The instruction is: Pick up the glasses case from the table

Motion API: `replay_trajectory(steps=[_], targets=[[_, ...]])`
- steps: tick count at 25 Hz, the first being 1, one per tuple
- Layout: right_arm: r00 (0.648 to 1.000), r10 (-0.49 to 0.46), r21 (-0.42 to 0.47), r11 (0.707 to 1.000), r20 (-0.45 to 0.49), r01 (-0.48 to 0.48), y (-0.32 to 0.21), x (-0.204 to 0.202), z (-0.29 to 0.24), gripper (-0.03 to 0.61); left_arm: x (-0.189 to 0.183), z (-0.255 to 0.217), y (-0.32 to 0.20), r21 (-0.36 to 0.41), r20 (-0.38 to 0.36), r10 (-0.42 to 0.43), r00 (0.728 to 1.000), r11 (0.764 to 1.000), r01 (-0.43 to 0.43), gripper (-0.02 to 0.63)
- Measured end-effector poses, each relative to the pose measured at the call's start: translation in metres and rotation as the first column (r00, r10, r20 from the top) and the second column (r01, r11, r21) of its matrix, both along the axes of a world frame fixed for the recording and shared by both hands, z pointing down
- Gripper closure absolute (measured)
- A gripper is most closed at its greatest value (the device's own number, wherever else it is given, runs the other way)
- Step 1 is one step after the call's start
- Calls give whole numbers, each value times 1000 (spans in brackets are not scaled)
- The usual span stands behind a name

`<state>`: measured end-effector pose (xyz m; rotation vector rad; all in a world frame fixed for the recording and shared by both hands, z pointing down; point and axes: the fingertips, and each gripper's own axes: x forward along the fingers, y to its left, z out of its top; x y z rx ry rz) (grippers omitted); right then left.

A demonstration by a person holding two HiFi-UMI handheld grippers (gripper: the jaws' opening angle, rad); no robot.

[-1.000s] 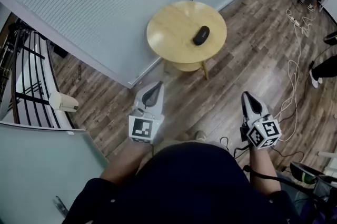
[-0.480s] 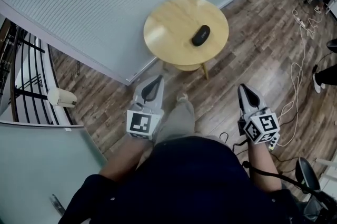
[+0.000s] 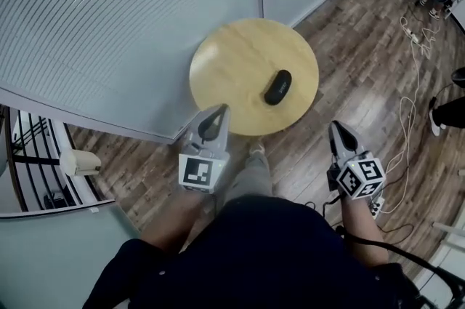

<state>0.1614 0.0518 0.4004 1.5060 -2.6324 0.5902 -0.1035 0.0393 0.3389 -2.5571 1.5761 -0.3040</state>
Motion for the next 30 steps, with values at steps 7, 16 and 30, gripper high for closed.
replay_trajectory(steps=[7, 16, 30], targets=[[1000, 28, -106, 994, 11, -27, -105, -30, 23, 571, -13, 12, -117, -65, -54, 19, 998, 998, -23, 609], [997, 68, -168, 984, 40, -61, -190, -56, 50, 571, 12, 38, -193, -145, -73, 130, 989, 980, -140, 609], [998, -14, -389, 921, 57, 35, -224, -70, 195, 468, 30, 149, -242, -284, -17, 59, 998, 957, -62, 609]])
